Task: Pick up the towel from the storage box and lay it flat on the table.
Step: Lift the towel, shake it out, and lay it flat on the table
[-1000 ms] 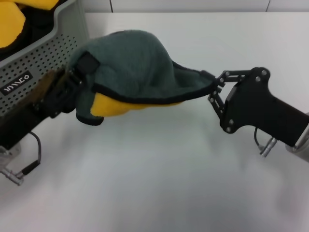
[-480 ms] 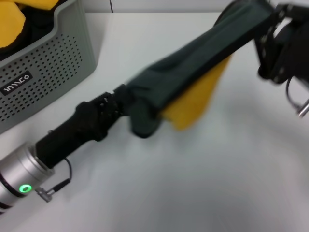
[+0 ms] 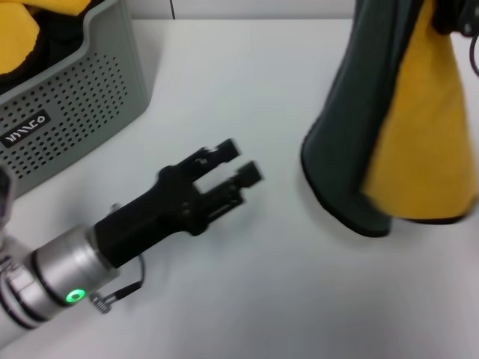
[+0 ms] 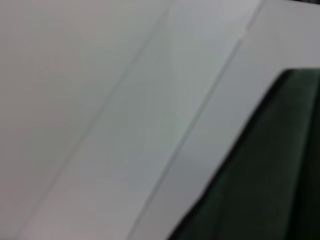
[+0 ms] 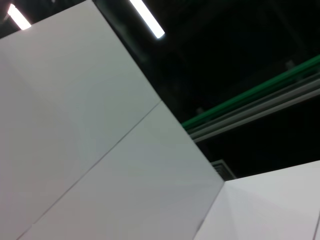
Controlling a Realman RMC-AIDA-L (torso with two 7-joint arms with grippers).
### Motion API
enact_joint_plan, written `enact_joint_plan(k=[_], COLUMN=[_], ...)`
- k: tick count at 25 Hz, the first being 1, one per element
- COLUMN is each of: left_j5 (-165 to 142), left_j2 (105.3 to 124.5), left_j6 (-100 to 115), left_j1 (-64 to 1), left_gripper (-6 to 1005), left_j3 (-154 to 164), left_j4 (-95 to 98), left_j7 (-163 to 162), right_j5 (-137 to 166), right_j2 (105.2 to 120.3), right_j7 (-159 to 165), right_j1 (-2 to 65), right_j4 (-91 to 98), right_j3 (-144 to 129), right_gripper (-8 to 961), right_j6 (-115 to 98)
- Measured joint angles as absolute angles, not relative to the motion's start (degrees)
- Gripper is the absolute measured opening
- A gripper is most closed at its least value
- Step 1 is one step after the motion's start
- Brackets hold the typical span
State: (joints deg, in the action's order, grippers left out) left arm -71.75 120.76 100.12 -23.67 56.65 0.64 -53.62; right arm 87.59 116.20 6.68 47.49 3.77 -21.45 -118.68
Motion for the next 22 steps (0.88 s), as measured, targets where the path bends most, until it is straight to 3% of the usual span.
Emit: enact_joint_plan(k=[7, 13, 22], left_j5=[-71.74, -69.16, -65.42], left_j2=[120.76, 120.76, 120.76], left_j6=[100.47, 100.57, 106.22], left_j1=[-29.97, -31.16, -31.83], left_gripper=[646, 729, 726], left_j3=[60.46, 60.08, 60.3], left_j4=[0.3, 0.31, 0.59], left_j7=[-51.09, -47.84, -46.03], right_j5=[84.69, 84.33, 84.27], right_j2=[116.2, 116.19, 116.2], right_j7=[6.65, 6.51, 6.39], right_j1=[49.85, 51.46, 52.76], right_j4=[4.68, 5.64, 6.61], right_j3=[-21.51, -21.6, -21.96], right_gripper=[16, 18, 20], right_j6=[-116.39, -113.48, -109.24])
